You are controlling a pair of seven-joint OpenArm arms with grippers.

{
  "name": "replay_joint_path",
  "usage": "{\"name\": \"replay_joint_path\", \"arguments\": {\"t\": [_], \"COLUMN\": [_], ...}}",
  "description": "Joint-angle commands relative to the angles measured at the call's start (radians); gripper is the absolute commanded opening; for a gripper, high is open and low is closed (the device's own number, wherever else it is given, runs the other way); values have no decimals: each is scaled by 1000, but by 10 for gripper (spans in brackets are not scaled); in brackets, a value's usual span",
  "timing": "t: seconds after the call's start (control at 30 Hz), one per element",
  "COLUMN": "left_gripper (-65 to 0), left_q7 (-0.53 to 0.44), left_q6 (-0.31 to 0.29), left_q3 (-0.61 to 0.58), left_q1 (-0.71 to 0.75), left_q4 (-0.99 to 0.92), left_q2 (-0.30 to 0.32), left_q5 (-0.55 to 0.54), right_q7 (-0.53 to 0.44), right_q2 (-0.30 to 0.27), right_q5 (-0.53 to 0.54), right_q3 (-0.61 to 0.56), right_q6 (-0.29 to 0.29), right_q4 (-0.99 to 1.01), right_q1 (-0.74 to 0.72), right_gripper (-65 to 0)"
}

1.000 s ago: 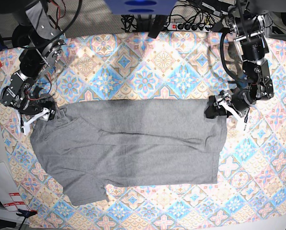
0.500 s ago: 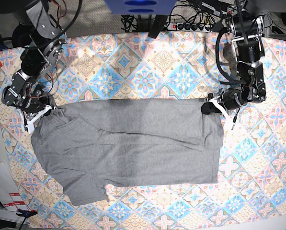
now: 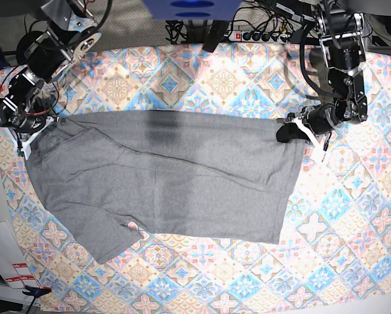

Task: Fold the T-shirt properly
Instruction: 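Drag the shirt toward the robot with both grippers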

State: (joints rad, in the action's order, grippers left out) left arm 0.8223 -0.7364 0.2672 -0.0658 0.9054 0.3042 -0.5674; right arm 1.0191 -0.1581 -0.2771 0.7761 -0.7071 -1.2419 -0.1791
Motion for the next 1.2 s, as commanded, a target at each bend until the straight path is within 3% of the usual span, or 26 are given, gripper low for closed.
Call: {"name": "replay_joint_path", "arguments": {"t": [0.0, 0.17, 0.57, 1.17], "left_gripper": [-643, -643, -642, -640], "left_q7": [61, 56, 56, 27], "left_q6": [38, 38, 38, 38], "left_q3": [4, 4, 5, 5], "left_q1": [24, 93, 398, 559], "left_q4": [-1, 4, 311, 352], "left_q2": [36, 42, 40, 42], "left_q5": [74, 79, 77, 82], "right_q7": [-3, -3, 27, 27], "right_q2": [-22, -22, -19, 18], "right_q5": [-11, -11, -11, -9], "right_q3": [3, 3, 59, 107], "right_q6": [9, 9, 9, 9], "right_q4": [-28, -25, -28, -189], "right_q1": [-7, 28, 128, 281], "right_gripper": [-643, -643, -643, -643]}}
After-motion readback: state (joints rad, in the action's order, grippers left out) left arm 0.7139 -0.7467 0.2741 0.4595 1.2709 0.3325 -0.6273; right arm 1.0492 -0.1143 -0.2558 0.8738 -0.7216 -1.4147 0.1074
